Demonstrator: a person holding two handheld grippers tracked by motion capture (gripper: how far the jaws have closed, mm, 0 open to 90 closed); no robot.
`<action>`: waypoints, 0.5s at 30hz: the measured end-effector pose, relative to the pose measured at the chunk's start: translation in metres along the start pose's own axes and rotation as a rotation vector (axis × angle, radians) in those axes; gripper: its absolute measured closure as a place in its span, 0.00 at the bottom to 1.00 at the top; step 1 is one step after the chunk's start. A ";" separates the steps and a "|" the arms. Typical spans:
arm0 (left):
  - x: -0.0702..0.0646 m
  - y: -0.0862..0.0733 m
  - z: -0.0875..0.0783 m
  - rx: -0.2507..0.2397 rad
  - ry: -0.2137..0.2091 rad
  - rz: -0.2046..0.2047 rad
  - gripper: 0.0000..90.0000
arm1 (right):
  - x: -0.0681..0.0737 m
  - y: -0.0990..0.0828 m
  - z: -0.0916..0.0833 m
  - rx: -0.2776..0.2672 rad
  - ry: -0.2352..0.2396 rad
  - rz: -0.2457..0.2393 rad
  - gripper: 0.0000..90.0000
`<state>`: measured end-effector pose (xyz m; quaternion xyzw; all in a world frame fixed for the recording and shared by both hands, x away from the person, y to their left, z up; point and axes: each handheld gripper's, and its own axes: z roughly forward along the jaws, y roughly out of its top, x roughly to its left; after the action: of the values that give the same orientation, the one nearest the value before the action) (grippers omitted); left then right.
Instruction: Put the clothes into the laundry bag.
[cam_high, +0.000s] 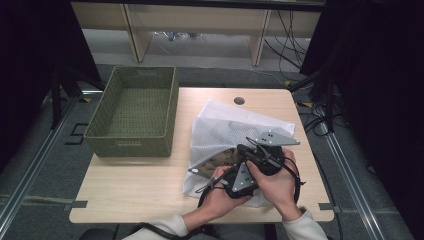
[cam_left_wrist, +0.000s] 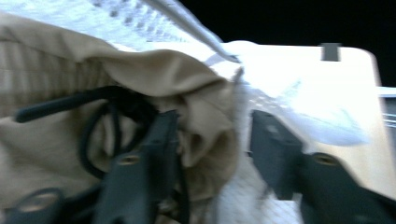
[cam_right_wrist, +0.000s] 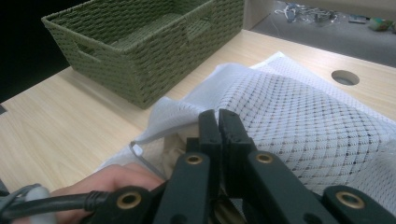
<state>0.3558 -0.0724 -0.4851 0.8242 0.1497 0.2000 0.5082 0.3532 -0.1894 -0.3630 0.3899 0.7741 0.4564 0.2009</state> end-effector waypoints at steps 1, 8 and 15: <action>0.002 0.000 0.002 0.006 0.009 0.005 0.67 | 0.000 0.000 0.000 0.000 0.006 0.009 1.00; 0.015 -0.003 0.008 0.045 0.091 -0.008 0.99 | 0.002 0.001 -0.002 0.002 0.005 0.022 1.00; 0.036 -0.017 0.010 0.094 0.202 0.008 0.99 | -0.001 0.000 -0.003 -0.004 -0.001 0.028 1.00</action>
<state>0.3915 -0.0568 -0.4981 0.8234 0.2063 0.2767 0.4505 0.3519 -0.1916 -0.3616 0.4005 0.7676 0.4605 0.1956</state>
